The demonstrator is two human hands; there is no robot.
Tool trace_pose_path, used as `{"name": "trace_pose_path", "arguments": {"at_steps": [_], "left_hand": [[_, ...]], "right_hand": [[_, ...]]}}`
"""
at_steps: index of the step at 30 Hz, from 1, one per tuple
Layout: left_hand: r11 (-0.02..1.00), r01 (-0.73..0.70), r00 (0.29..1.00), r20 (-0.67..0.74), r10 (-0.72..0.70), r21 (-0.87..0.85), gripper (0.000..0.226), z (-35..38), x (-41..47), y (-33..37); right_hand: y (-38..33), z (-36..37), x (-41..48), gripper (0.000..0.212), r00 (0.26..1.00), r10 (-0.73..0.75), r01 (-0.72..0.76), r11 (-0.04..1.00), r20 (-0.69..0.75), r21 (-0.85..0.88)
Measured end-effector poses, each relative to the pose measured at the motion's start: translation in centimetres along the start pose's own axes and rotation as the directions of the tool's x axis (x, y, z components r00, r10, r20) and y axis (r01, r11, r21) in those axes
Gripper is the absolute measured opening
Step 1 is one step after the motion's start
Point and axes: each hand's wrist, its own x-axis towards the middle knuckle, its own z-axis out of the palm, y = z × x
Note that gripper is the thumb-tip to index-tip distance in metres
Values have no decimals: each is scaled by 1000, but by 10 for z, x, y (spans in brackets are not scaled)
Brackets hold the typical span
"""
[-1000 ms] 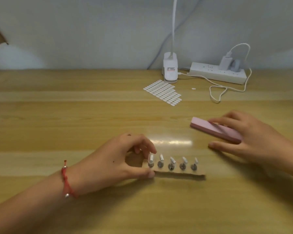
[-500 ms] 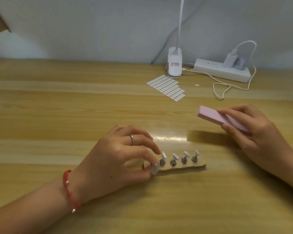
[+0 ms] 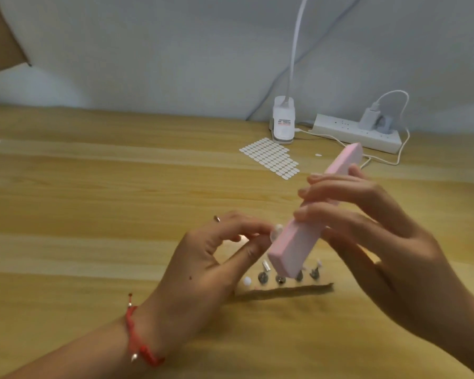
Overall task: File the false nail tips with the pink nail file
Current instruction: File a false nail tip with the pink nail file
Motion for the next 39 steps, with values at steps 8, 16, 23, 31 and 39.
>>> {"name": "trace_pose_path", "arguments": {"at_steps": [8, 16, 23, 31, 39], "left_hand": [[998, -12, 998, -55, 15, 58, 21, 3, -3, -5], [995, -22, 996, -79, 30, 99, 24, 4, -2, -7], [984, -50, 992, -109, 70, 173, 30, 3, -2, -8], [776, -229, 952, -29, 303, 588, 24, -5, -2, -7], [729, -242, 948, -4, 318, 641, 22, -7, -2, -5]], "right_hand": [[0, 16, -6, 45, 1000, 6, -6, 1000, 4, -4], [-4, 19, -8, 40, 998, 58, -58, 998, -23, 4], [-7, 22, -9, 37, 997, 72, -72, 997, -23, 9], [-12, 25, -12, 36, 998, 40, -41, 999, 38, 22], [-17, 28, -15, 35, 998, 0, -1, 1000, 70, 13]]}}
